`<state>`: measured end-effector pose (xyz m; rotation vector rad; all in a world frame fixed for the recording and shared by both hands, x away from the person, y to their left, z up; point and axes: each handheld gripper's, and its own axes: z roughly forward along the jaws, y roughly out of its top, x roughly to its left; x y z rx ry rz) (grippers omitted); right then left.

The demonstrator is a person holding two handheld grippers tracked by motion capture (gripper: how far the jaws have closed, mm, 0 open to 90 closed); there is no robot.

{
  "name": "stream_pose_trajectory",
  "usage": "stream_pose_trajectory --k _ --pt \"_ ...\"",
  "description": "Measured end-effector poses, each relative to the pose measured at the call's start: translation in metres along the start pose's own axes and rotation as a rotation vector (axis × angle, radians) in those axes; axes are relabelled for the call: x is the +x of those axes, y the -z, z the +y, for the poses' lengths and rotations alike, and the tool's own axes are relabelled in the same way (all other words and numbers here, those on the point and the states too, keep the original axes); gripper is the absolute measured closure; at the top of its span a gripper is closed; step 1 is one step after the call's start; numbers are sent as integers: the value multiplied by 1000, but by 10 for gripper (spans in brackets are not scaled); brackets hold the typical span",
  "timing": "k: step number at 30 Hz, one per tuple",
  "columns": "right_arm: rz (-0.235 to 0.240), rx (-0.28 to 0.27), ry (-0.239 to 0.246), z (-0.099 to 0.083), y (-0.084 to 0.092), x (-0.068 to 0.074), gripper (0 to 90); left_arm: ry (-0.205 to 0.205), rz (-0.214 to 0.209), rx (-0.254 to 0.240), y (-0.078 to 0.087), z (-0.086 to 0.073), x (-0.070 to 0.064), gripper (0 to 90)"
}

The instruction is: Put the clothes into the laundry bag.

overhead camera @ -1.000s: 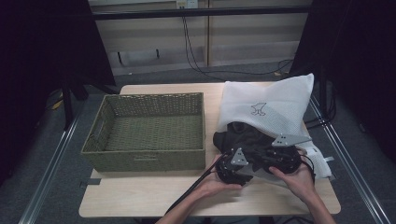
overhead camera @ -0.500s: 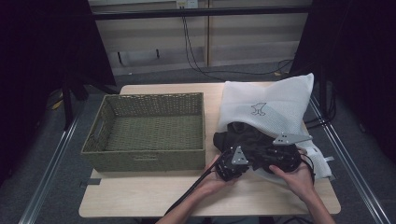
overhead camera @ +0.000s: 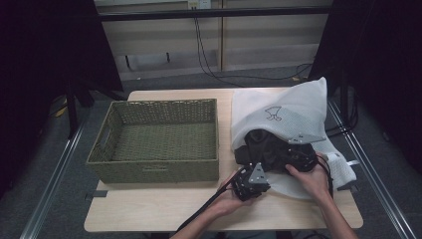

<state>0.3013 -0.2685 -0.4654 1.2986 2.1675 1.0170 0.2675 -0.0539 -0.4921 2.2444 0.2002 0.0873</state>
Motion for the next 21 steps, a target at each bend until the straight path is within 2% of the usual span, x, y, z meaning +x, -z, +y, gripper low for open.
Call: stream_pose_trajectory --k 2,3,4,5,6,7,9,10,12,13,14,15,17,18,19,20,21 --pt "-38 -5 -5 1 -3 -5 799 -8 0 5 4 1 -2 897" --pt "-38 -5 -5 1 -3 -5 799 -8 0 5 4 1 -2 898" --pt "-81 -22 -13 2 -3 -12 799 -4 -11 -8 6 0 -6 898" --pt "-81 -22 -13 2 -3 -12 799 -4 -11 -8 6 0 -6 898" --pt "-138 -31 -28 3 -4 -19 799 -25 -23 5 9 1 -8 898" --pt "-166 -34 -33 2 -4 -22 799 -23 -22 -6 11 1 -9 898" --pt "-178 -48 -70 1 -4 -29 796 -25 -26 -7 14 0 -12 897" --pt "-182 -47 -75 0 -4 -31 792 -5 -24 -12 16 -1 -12 896" --pt "-173 -47 -77 -2 -4 -31 781 5 -30 -15 16 -2 -11 895" --pt "-139 -43 -68 -3 0 -27 746 12 -34 -19 15 -5 -8 891" --pt "-131 -43 -63 -3 1 -25 719 22 -35 -12 13 -7 -7 886" --pt "-99 -48 -72 -3 5 -22 684 34 -39 -21 13 -10 -7 876" --pt "-85 -54 -74 -4 8 -21 661 38 -47 -28 14 -12 -6 853" --pt "-55 -74 -65 -5 17 -18 605 60 -49 -44 19 -16 -3 836" --pt "-55 -74 -65 -5 17 -18 605 60 -49 -44 19 -16 -3 820" --pt "-13 -91 -67 -8 27 -11 548 59 -63 -60 27 -18 0 809" --pt "-13 -91 -67 -8 27 -11 548 59 -63 -60 27 -18 0 794"
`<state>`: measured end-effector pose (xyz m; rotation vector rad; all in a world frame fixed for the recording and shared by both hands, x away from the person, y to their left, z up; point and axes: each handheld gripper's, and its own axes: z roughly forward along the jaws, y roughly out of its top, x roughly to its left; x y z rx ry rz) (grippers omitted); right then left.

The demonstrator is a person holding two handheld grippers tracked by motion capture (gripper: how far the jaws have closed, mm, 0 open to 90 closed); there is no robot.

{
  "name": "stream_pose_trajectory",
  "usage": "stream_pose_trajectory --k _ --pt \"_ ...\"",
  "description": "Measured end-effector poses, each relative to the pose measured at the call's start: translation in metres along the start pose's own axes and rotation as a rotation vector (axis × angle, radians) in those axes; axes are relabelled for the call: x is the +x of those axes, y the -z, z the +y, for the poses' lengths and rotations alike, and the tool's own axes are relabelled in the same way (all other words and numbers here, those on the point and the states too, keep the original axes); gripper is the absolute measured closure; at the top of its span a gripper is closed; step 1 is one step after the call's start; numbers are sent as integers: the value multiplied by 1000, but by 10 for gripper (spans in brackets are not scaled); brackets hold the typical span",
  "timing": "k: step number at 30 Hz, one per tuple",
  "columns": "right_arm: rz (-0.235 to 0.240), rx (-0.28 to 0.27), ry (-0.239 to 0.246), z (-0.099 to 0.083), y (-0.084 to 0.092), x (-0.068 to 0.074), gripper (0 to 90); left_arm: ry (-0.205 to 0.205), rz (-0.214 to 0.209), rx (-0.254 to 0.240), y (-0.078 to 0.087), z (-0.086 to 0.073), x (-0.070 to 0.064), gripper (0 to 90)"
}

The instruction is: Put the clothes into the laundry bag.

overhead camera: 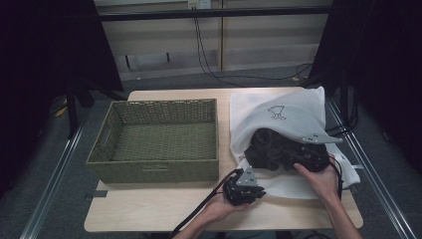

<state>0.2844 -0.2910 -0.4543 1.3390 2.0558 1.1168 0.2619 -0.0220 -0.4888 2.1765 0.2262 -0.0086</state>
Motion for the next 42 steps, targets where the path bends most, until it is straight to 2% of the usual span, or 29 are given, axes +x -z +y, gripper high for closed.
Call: stream_pose_trajectory --k 1,3,4,5,8,9,11,13,15,18,20,22,23,24,25,26,27,28,30,31,32,33,34,35,38,39,40,41,42 --pt "25 -12 19 0 7 7 531 9 -8 -17 9 0 3 780" --pt "40 -30 33 0 13 14 506 26 -3 -58 19 -3 4 753" --pt "52 -40 35 1 15 16 494 26 -3 -58 19 -3 4 728" --pt "67 -47 41 2 16 18 489 52 21 -70 27 -5 6 712" --pt "97 -44 48 5 15 25 437 73 45 -80 35 -10 12 660" --pt "100 -43 54 6 13 28 412 77 66 -82 37 -12 13 640" --pt "122 -39 75 9 8 34 378 95 62 -89 38 -14 15 606" --pt "132 -33 89 14 1 40 315 111 81 -92 38 -16 16 566" --pt "144 -35 83 18 -6 43 295 100 113 -79 38 -15 14 523" --pt "151 -8 85 22 -21 48 243 96 108 -89 39 -14 14 465" --pt "130 16 104 22 -32 51 249 114 125 -104 42 -11 19 445" --pt "122 31 109 22 -36 52 278 104 123 -101 42 -10 20 418" --pt "97 44 121 19 -41 53 372 94 116 -82 35 -7 21 415" --pt "89 54 125 18 -43 53 419 94 116 -82 35 -7 21 377" --pt "83 61 119 17 -43 52 455 79 144 -25 23 -3 20 361" --pt "83 61 119 17 -43 52 455 79 144 -25 23 -3 20 347" --pt "87 66 107 15 -44 49 493 52 123 -39 15 0 13 344" --pt "87 66 107 15 -44 49 493 52 123 -39 15 0 13 354" --pt "89 76 106 12 -43 48 525 38 95 -2 3 -1 11 325" --pt "88 75 107 11 -43 47 530 21 97 23 1 -3 12 322" --pt "88 75 107 11 -43 47 530 21 97 23 1 -3 12 301" --pt "95 68 105 10 -42 44 535 -2 68 69 -5 -6 12 280" --pt "95 68 105 10 -42 44 535 -2 68 69 -5 -6 12 258" --pt "97 71 97 9 -42 42 534 -48 43 124 -9 -9 11 223" --pt "98 70 100 8 -41 41 525 -67 44 128 -9 -10 10 216" --pt "100 67 96 8 -40 41 519 -100 53 146 -8 -11 11 246" --pt "103 66 93 8 -41 41 508 -91 67 146 -7 -10 12 301" --pt "109 64 93 7 -41 41 498 -91 90 152 -5 -9 13 392" --pt "109 64 93 7 -41 41 498 -91 90 152 -5 -9 13 508"
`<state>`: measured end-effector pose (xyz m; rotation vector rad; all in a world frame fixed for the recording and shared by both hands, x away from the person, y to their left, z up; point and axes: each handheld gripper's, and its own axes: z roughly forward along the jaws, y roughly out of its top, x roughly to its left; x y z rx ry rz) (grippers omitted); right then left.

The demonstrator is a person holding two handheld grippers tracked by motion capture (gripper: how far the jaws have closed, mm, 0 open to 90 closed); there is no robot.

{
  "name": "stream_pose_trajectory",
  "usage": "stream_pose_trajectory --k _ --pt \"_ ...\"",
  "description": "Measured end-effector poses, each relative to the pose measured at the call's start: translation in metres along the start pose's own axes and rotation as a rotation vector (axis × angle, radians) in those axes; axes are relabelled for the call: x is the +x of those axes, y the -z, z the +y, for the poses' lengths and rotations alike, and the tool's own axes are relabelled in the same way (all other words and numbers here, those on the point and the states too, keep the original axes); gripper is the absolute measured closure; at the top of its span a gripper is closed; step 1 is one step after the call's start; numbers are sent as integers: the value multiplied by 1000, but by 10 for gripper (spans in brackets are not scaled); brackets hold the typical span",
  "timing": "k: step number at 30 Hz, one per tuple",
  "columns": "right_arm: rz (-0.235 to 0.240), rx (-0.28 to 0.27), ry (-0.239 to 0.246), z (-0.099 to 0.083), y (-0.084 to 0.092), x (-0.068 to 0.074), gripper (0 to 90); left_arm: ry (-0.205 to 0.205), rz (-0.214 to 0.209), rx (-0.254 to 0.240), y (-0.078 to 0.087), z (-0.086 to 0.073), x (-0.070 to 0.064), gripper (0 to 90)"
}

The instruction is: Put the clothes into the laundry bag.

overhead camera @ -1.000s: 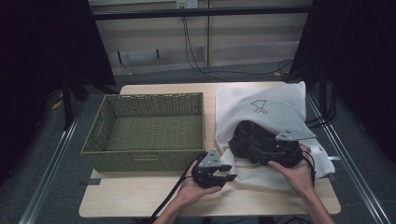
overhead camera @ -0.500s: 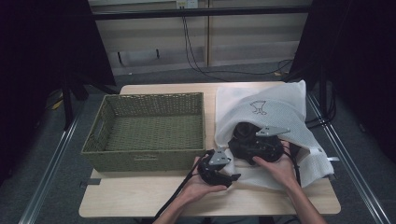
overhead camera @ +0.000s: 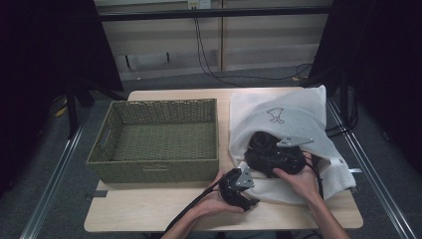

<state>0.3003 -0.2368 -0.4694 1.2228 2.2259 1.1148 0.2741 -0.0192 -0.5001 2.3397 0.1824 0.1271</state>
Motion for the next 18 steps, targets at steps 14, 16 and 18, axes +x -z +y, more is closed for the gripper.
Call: stream_pose_trajectory --k 14,16,18 --pt "-116 31 21 5 -13 -16 602 -67 -23 -9 10 1 -17 881" --pt "-152 17 3 9 -14 -19 603 -85 -32 -6 11 3 -20 883" --pt "-158 13 0 10 -15 -22 603 -104 -45 1 12 4 -26 883"
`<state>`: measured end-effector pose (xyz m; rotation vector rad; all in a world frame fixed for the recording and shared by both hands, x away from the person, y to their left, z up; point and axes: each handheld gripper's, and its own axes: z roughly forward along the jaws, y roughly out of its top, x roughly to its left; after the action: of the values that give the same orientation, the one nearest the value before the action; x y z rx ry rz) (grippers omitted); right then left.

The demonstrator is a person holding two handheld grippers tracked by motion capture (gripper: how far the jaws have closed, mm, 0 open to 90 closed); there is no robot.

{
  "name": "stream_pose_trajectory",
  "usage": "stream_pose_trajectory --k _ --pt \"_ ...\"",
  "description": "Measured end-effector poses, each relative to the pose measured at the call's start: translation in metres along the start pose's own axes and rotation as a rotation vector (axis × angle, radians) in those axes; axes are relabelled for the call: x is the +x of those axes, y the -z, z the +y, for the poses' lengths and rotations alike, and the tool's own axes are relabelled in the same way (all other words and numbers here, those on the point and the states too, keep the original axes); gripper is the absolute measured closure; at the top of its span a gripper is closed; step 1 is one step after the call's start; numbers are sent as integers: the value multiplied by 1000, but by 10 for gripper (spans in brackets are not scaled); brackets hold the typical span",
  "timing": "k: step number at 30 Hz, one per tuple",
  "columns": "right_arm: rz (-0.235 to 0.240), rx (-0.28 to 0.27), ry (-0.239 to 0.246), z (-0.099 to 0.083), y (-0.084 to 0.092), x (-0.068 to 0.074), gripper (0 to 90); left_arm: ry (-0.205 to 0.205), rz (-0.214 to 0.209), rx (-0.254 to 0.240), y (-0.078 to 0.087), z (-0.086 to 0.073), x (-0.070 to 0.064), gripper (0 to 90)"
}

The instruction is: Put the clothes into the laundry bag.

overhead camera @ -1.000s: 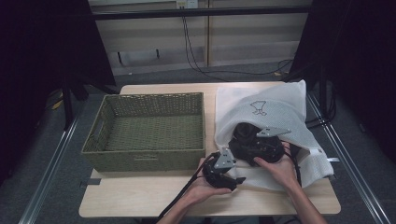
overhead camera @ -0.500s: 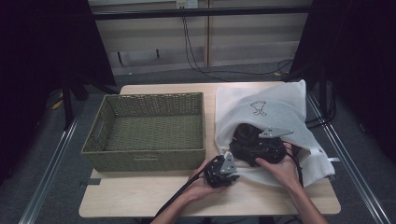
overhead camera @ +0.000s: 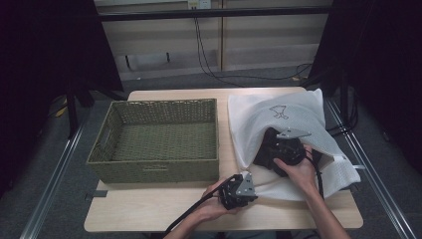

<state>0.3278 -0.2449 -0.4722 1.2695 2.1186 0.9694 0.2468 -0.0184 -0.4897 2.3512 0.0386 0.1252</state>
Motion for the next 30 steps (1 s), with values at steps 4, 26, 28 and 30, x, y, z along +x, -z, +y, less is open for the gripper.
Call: stream_pose_trajectory --k 4,26,28,30 --pt "-65 -51 -9 1 -5 -8 617 6 -20 3 -1 -7 -4 884" --pt "119 -126 -46 -17 74 -7 463 139 21 -51 1 -18 11 805" --pt "112 -154 -74 -16 90 -15 467 156 21 -64 0 -19 11 803" --pt "98 -174 -69 -15 101 -21 481 146 24 -56 1 -19 11 804"
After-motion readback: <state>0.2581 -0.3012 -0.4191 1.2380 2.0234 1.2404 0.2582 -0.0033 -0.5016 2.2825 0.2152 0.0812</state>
